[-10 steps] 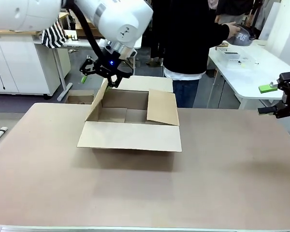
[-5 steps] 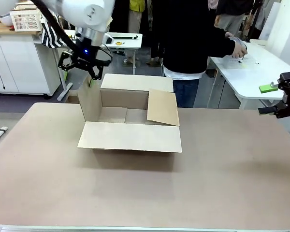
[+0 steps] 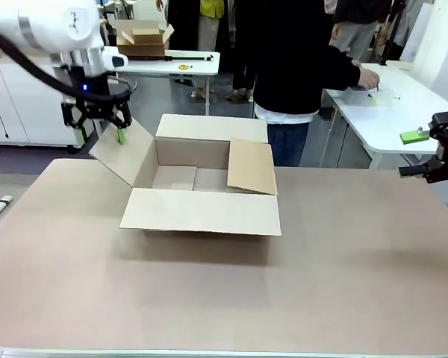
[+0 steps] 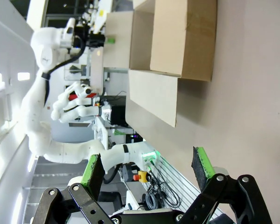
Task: Pack the gift set into the box.
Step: Place both hands on the side flaps of the Package Box and spread them outward.
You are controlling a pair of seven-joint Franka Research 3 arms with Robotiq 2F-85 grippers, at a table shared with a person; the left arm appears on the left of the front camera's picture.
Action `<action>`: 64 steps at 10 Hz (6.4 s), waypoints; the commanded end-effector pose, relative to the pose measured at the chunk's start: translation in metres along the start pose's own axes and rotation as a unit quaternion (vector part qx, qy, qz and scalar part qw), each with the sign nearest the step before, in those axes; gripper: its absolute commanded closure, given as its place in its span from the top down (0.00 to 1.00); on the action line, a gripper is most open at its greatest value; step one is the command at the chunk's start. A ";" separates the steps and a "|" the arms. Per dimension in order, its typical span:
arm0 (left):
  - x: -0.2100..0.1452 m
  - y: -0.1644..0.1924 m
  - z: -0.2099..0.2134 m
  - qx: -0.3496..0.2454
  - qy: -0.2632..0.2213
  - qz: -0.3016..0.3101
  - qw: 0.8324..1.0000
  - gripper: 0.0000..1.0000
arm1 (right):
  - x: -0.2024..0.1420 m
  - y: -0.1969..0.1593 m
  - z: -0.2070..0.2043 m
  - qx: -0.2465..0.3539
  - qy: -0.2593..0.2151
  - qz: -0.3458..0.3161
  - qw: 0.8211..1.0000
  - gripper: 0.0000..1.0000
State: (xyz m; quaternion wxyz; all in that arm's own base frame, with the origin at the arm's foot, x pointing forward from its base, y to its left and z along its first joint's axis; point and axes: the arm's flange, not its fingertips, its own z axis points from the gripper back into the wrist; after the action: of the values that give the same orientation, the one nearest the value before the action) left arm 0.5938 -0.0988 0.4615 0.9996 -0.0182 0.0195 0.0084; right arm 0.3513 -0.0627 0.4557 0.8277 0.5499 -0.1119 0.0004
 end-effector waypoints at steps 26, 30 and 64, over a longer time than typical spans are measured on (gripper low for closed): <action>-0.003 0.035 -0.033 -0.082 0.012 -0.023 0.996 1.00 | 0.085 0.186 -0.470 -0.595 0.130 0.170 0.775 1.00; -0.003 0.035 -0.033 -0.082 0.012 -0.023 0.996 1.00 | 0.106 0.154 -0.522 -0.687 0.064 0.100 0.717 1.00; -0.003 0.035 -0.033 -0.082 0.012 -0.023 0.996 1.00 | 0.158 -0.006 -0.268 -0.499 0.004 -0.186 0.847 1.00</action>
State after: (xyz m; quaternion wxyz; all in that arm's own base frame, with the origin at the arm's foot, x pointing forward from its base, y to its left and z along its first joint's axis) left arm 0.5894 -0.0667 0.4261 0.9935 -0.1081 0.0304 -0.0171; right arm 0.5526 0.1589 0.3767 0.9761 0.0730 0.0072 -0.2044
